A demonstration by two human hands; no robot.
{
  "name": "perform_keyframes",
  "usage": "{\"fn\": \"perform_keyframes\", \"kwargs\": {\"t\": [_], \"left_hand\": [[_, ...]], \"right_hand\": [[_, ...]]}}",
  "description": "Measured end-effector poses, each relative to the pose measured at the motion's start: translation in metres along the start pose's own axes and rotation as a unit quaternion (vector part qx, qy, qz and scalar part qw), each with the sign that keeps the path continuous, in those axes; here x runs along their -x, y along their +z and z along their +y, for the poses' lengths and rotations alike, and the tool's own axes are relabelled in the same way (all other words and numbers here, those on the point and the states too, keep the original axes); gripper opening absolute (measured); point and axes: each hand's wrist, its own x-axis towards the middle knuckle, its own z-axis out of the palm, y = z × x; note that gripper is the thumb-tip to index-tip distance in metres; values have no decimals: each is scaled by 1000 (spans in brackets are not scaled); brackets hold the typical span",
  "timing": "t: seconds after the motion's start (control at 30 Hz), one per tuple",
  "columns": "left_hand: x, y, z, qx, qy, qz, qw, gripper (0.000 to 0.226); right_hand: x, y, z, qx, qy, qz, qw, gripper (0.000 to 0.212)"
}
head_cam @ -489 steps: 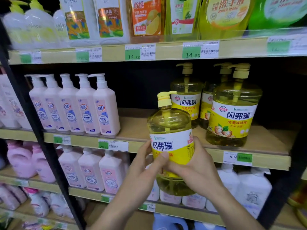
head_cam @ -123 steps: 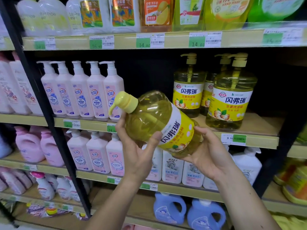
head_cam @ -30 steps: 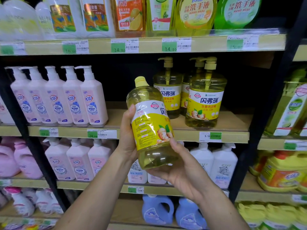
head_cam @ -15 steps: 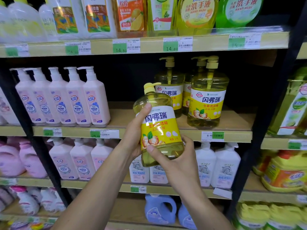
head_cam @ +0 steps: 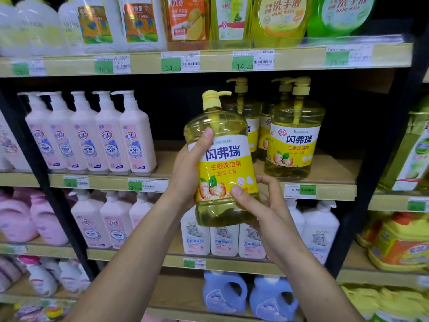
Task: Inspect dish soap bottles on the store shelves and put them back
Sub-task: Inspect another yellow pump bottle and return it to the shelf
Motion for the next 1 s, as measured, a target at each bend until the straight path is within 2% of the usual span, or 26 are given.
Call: {"fn": "perform_keyframes", "kwargs": {"t": [0.1,0.23,0.43,0.67,0.83,1.0], "left_hand": [[0,2,10,11,-6,-3,1000,85],[1,0,20,42,-64,-15,997,66],[-1,0,32,41,-129,-21,991,60],[-12,-11,38,37,-214,-18,976,63],[-20,-15,31,77,-222,-12,972,71],[-23,-17,29,96,-226,-26,969,74]], "right_hand": [[-4,2,-9,22,0,-31,999,62],[-5,6,-20,63,12,-68,996,56],[-10,6,-35,55,72,-82,993,70],[-17,6,-58,53,97,-126,986,48],[-23,12,-70,60,84,-75,992,42],[-29,14,-70,69,73,-76,992,30]]}}
